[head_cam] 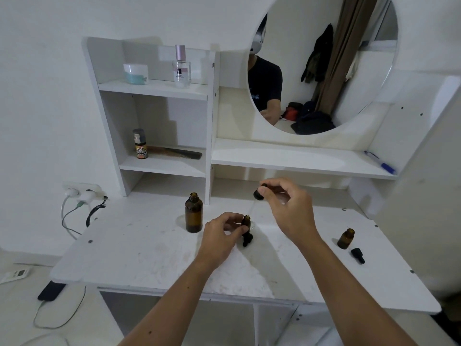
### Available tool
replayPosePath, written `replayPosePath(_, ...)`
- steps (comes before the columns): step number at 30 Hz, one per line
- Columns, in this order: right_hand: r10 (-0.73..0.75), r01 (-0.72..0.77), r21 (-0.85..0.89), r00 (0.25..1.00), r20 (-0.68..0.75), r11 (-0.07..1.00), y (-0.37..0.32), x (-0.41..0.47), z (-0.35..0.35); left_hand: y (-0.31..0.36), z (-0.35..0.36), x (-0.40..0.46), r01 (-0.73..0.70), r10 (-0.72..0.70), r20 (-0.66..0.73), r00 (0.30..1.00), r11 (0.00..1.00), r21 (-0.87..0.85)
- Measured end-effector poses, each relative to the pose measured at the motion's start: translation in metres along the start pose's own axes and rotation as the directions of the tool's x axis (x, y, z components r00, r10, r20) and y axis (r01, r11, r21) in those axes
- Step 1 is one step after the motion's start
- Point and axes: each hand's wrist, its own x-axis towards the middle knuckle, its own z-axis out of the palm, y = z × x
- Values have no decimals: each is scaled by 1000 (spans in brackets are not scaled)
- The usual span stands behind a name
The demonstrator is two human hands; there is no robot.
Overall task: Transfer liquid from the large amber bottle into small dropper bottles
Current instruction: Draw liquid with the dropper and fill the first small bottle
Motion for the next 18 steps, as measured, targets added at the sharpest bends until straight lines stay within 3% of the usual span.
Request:
replayPosePath(9, -13, 22, 178, 999, -47, 984, -27, 11, 18, -6, -33, -30, 64, -90, -85, 992, 962, -267)
replayPosePath(18, -36, 46, 269, 998, -41, 962, -47, 16, 72, -28, -110, -44, 104, -141, -155, 978, 968, -227)
